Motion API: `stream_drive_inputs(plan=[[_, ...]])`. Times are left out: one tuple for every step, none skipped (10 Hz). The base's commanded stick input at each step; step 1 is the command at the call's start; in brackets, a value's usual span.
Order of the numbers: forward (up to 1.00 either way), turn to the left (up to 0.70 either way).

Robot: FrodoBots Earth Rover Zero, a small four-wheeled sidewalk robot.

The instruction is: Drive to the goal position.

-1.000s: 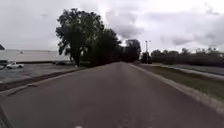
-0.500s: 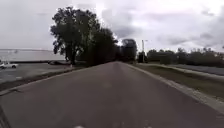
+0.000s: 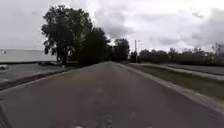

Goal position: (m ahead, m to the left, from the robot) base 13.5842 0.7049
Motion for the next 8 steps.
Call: stream_drive_inputs(plan=[[1.00, 0.01], [1.00, 0.01], [1.00, 0.01], [1.00, 0.01], [1.00, 0.01], [1.00, 0.01], [1.00, 0.01], [1.00, 0.01]])
